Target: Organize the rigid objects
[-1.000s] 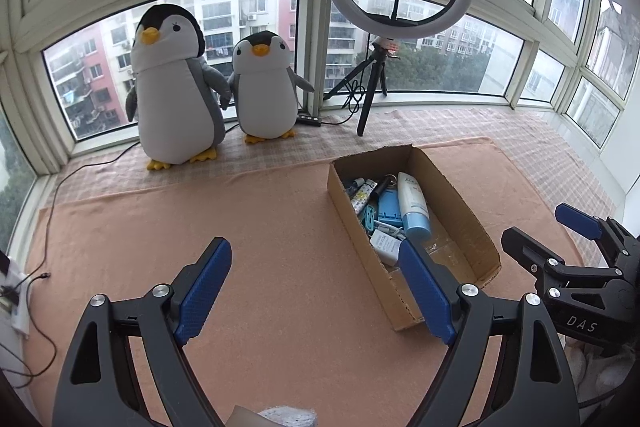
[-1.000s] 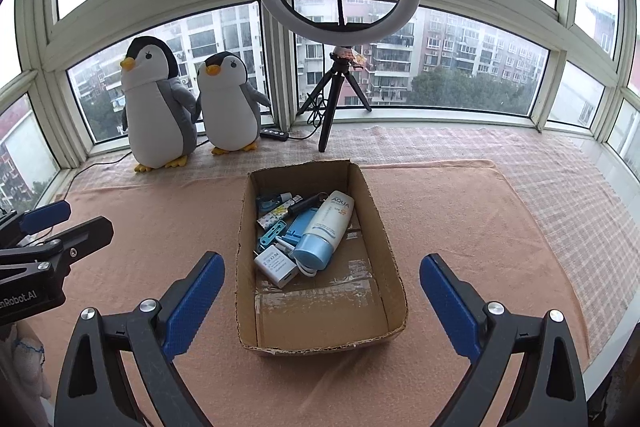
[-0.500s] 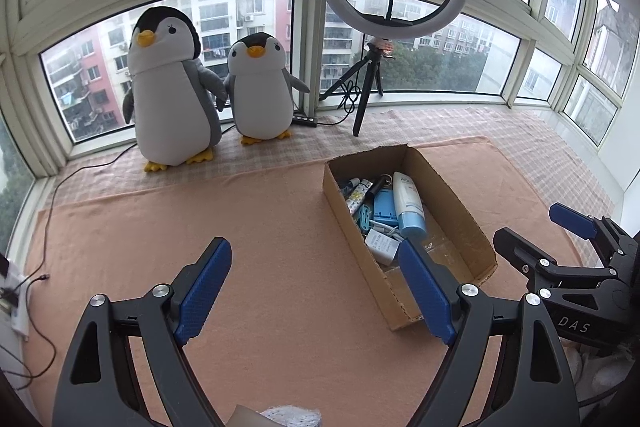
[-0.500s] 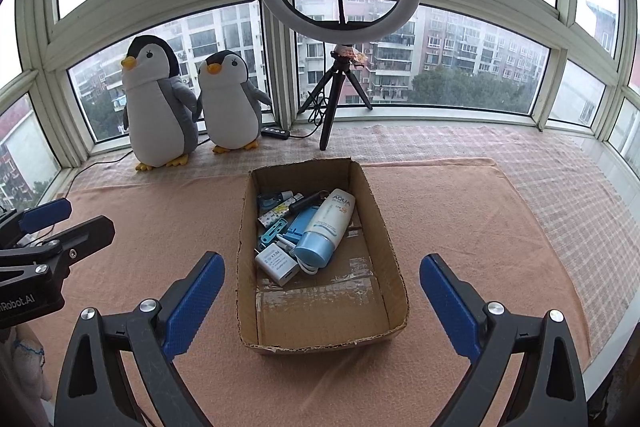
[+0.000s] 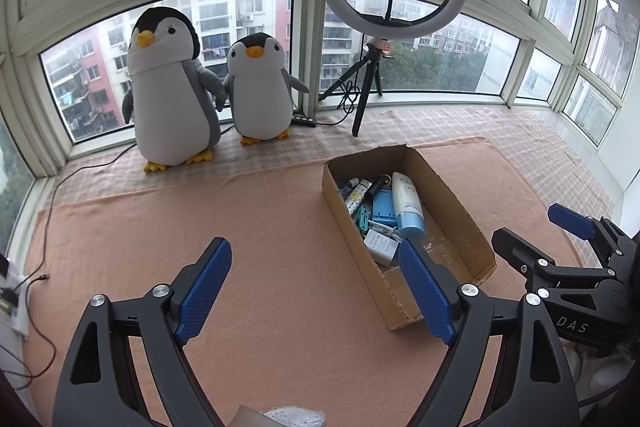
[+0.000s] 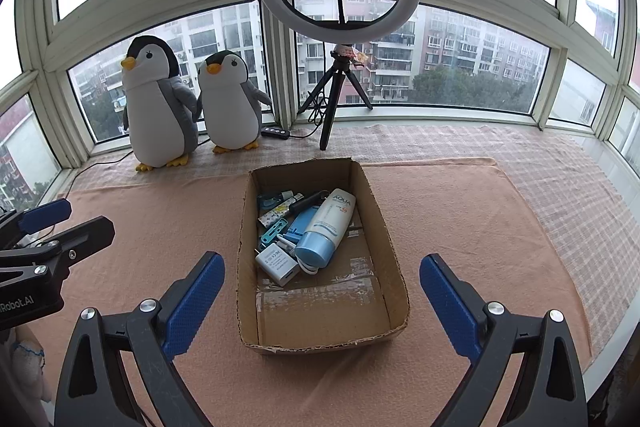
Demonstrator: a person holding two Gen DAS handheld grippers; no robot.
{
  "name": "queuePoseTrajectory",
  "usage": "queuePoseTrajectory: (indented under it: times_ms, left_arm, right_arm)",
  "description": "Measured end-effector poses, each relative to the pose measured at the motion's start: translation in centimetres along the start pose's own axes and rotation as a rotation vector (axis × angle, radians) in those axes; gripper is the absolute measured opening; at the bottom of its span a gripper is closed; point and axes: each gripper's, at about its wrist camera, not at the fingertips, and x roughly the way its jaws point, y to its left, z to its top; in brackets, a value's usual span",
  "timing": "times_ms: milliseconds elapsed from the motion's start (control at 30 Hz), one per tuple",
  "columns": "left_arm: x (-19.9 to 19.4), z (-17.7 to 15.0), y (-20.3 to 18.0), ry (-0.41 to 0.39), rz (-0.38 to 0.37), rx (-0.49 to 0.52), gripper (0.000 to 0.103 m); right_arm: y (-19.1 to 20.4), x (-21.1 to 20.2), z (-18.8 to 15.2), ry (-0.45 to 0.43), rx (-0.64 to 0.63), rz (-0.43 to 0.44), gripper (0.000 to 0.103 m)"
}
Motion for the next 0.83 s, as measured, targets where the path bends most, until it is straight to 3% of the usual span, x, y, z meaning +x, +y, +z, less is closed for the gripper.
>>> queuePoseTrajectory:
  times_ms: [833]
  left_arm:
    - [-0.24,-0.06,-0.34,-0.015,0.000,0.011,0.086]
  right_arm:
    - [-0.04,0.25,-0.07,0.005,-0.008,-0.006,0.096]
